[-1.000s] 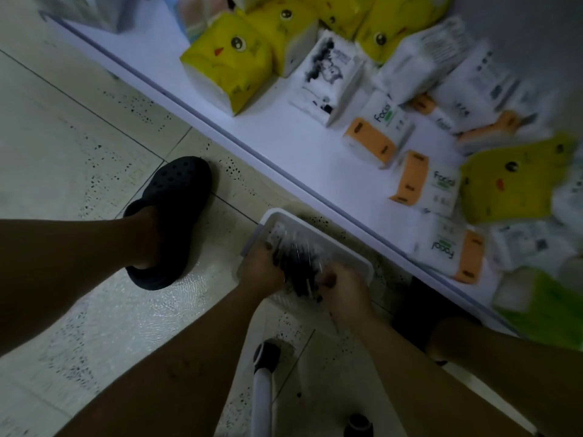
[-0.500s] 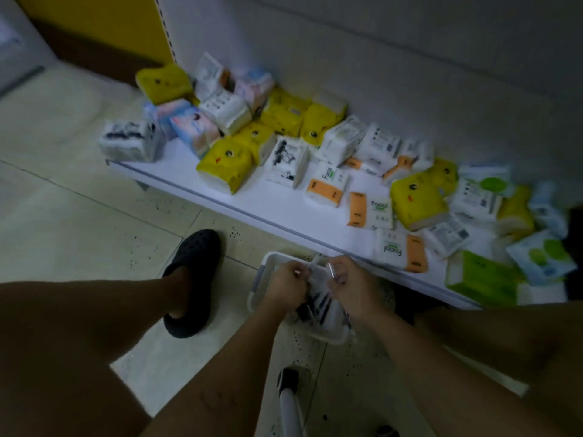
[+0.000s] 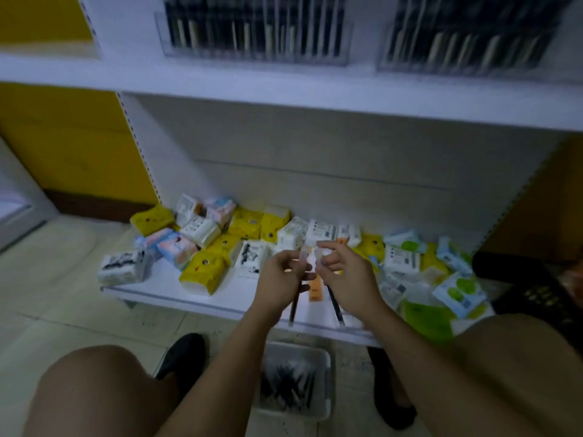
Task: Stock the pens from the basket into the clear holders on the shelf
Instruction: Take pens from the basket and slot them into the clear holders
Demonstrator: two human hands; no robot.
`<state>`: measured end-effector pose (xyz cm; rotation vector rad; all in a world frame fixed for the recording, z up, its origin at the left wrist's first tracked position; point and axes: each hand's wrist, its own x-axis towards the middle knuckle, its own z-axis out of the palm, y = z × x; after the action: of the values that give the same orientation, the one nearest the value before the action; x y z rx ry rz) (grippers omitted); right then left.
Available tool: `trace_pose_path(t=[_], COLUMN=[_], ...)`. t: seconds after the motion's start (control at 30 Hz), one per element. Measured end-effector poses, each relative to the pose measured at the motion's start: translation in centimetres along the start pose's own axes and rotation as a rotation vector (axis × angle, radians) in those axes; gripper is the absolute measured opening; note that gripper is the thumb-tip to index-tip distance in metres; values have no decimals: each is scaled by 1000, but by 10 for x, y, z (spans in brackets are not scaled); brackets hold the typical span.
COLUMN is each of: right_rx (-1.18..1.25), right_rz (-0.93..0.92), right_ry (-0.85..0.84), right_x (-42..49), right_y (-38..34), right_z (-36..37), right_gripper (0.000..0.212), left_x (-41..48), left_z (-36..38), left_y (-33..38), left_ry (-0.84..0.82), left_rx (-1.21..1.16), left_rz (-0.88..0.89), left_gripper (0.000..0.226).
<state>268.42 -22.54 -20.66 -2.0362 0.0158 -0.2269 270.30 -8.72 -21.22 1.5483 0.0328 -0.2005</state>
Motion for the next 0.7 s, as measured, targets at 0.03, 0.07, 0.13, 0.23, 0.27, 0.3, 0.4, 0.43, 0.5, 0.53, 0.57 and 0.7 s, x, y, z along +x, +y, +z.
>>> trace_pose_path(t=[0.03, 0.07, 0.13, 0.23, 0.27, 0.3, 0.4, 0.43, 0.5, 0.53, 0.57, 0.7], right_rx=[-3, -2, 20, 46, 47, 37, 22, 33, 63, 76, 83, 78], right_rz=[-37, -64, -98, -139, -155, -172, -238, -258, -300, -320, -338, -403], right_ry=[43, 89, 159, 248, 277, 301, 367, 384, 412, 431, 452, 503], right_x=[0, 1, 0, -2, -3, -5, -8, -9, -8, -7, -6, 3], right_y=[-8, -16, -33, -59, -68, -77, -102, -109, -124, -131, -138, -162], right_z=[-12, -25, -51, -96, -111, -126, -169, -183, -208, -220, -230, -263], right_gripper=[32, 34, 35, 35, 35, 35, 38, 38, 39, 39, 40, 37], left_x=[-1, -2, -6, -15, -19, -22, -31, -34, -40, -41, -42, -40], left_z=[5, 9, 19, 43, 53, 62, 89, 97, 113, 120, 127, 154], left_y=[16, 31, 60, 103, 118, 133, 174, 186, 211, 223, 235, 281], left_ry=[-12, -23, -48, -109, -131, -151, -197, -206, -201, -189, -176, -146], left_rx=[-26, -36, -10, 78, 84, 86, 105, 116, 130, 153, 186, 276], left_rz=[32, 67, 146, 273, 311, 354, 513, 550, 619, 663, 708, 831], left_gripper=[23, 19, 13, 17, 20, 25, 39, 42, 41, 39, 37, 37])
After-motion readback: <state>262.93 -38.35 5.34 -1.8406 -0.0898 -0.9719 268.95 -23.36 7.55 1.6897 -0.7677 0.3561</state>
